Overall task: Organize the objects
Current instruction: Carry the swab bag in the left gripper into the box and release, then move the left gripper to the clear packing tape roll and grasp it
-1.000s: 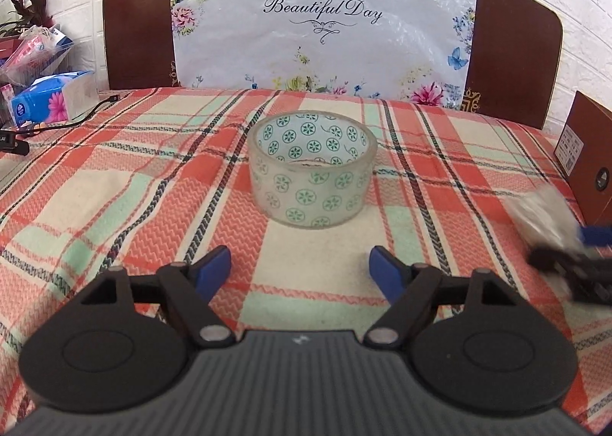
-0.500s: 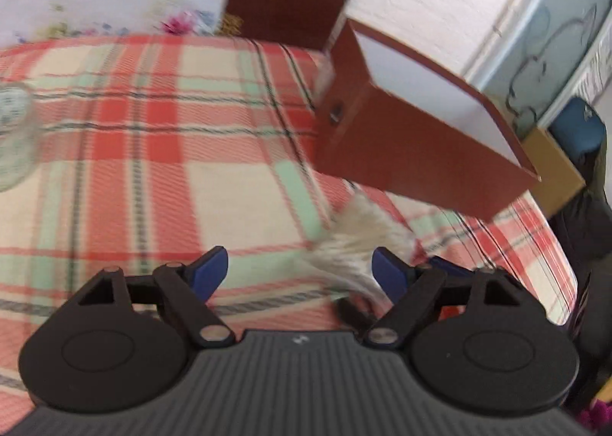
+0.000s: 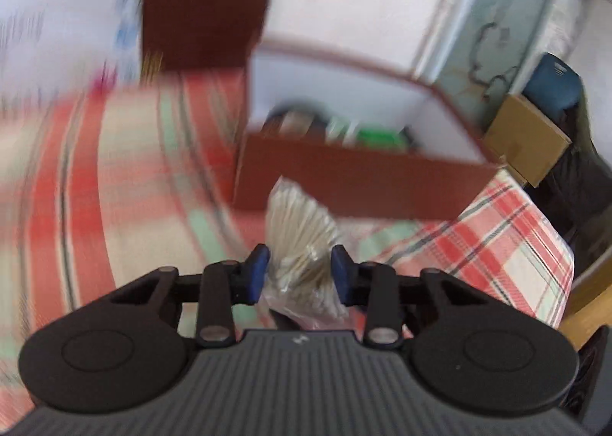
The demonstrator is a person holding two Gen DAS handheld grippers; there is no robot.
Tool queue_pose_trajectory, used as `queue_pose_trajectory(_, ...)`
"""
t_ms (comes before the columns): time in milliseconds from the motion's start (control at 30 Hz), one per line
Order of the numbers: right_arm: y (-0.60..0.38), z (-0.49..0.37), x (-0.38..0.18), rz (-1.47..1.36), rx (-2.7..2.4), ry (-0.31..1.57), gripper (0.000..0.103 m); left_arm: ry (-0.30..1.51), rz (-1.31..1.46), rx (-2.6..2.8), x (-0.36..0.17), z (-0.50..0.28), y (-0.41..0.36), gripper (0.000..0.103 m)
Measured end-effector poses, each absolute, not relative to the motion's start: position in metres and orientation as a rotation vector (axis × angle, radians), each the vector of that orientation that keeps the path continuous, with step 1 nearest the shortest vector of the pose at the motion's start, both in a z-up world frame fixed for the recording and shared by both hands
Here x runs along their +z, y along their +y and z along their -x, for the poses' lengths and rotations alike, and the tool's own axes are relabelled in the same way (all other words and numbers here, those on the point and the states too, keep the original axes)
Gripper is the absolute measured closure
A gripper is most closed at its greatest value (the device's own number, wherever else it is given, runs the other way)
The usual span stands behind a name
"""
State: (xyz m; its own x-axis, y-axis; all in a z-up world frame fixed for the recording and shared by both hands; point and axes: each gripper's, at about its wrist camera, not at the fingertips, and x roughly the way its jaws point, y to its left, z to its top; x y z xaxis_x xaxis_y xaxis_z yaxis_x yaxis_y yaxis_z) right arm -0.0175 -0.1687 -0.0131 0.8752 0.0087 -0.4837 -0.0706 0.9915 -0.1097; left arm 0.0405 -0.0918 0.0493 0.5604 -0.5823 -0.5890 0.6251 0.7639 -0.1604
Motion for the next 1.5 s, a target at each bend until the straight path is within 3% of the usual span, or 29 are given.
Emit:
queue_pose_trajectory(100,-0.169,0.032,0.008,0.142,0.046,0.346,0.064,0.533,-0.094,-0.778,0.085,-0.027,-0.102,0.065)
queue_pose_trajectory(300,-0.209,0.004,0.042,0.085,-0.074,0.233,0.064,0.506,-0.09,-0.813,0.109,-0.06,-0.152,0.065)
queue_pose_trajectory(367,-0.231,-0.012,0.052,0.077,-0.132,0.224,0.063,0.495,-0.087,-0.792,0.111,-0.075,-0.174,0.049)
queue_pose_trajectory(400,-0.242,-0.022,0.056,0.081,-0.159,0.234,0.054,0.484,-0.102,-0.753,0.111,-0.08,-0.183,0.029)
queue_pose_trajectory(433,-0.253,-0.034,0.059,0.089,-0.193,0.252,0.041,0.468,-0.124,-0.702,0.107,-0.085,-0.192,0.024)
queue_pose_trajectory(567,-0.292,-0.068,0.048,0.089,-0.336,0.369,0.039,0.573,-0.17,-0.565,0.085,-0.112,-0.19,0.025)
queue_pose_trajectory(700,-0.3,-0.035,0.039,-0.015,-0.318,0.305,0.032,0.566,-0.122,-0.568,0.073,-0.096,-0.147,0.025)
queue_pose_trajectory(867,-0.272,-0.009,0.026,-0.032,-0.224,0.264,0.025,0.548,-0.107,-0.513,0.062,-0.078,-0.081,0.025)
queue_pose_trajectory(1100,-0.224,-0.013,0.001,-0.032,-0.029,0.426,0.022,0.558,0.047,-0.198,0.056,-0.087,0.058,0.024)
queue_pose_trajectory(1167,-0.211,-0.015,-0.01,-0.021,0.003,0.475,0.022,0.593,0.137,-0.054,0.054,-0.102,0.103,0.026)
queue_pose_trajectory(1300,-0.196,-0.018,-0.024,0.014,0.026,0.537,0.022,0.714,0.338,0.06,0.039,-0.141,0.166,0.04)
queue_pose_trajectory(1500,-0.211,-0.02,-0.029,-0.076,0.017,0.573,0.019,0.821,0.287,0.027,0.008,-0.168,0.155,0.042)
